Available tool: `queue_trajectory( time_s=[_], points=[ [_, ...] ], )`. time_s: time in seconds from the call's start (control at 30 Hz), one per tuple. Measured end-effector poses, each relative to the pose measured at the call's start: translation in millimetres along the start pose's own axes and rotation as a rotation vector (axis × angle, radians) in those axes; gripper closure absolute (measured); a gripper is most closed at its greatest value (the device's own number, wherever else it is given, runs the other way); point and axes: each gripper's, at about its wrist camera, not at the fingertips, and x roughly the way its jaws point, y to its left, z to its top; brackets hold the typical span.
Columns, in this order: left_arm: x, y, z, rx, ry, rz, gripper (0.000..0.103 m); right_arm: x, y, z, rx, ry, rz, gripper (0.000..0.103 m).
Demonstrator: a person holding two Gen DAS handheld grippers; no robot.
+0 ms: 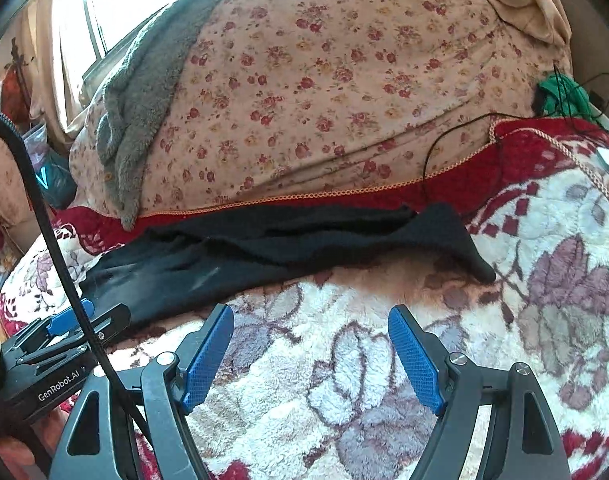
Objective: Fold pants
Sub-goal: 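Move both open tools toward the black pants lying on the blanket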
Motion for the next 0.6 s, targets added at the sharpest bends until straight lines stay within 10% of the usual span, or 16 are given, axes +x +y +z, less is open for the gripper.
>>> queue_trajectory(
  time_s=[0.6],
  points=[
    [2.4,0.4,-0.5,-0.011,0.017,-0.003,0.035,0.9,2.3,-1.1,0.000,0.013,-0.002,0.024]
  ],
)
